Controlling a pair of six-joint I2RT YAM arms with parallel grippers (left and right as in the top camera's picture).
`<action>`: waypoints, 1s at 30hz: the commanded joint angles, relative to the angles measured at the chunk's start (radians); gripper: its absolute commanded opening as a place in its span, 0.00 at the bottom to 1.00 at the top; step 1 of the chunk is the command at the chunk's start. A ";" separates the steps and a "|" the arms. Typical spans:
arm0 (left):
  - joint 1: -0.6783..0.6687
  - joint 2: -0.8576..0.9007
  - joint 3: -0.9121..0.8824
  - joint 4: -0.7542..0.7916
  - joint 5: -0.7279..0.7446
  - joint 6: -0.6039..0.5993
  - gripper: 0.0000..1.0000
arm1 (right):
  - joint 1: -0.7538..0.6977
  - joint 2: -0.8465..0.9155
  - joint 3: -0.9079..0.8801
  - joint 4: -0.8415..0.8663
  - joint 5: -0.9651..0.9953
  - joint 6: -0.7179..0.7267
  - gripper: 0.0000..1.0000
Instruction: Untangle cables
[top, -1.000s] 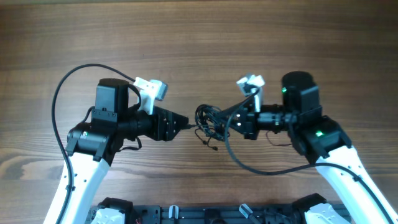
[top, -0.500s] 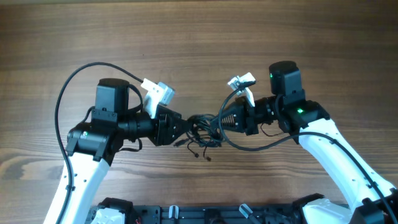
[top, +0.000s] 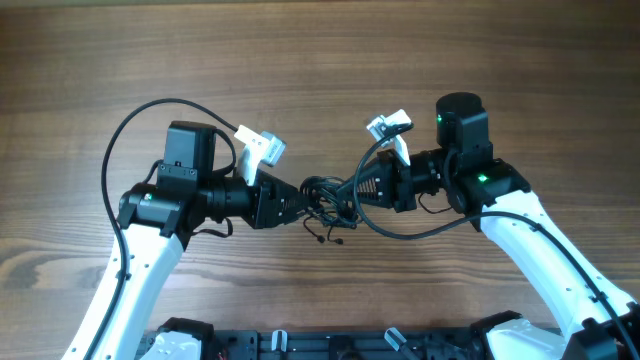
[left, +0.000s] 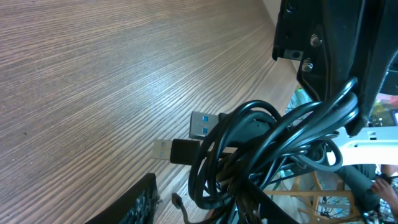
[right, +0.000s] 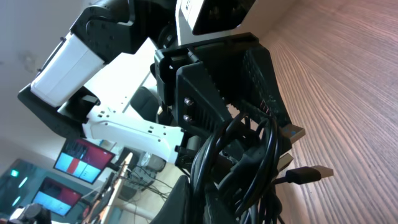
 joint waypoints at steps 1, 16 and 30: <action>0.002 0.007 0.013 0.006 0.034 0.012 0.42 | 0.000 0.003 0.001 0.007 -0.024 0.016 0.05; -0.014 0.011 -0.079 0.112 0.185 0.011 0.31 | 0.000 0.003 0.001 0.060 -0.021 0.077 0.04; 0.197 -0.058 -0.084 0.144 0.003 -0.199 0.04 | 0.000 -0.002 0.002 -0.024 0.458 0.012 1.00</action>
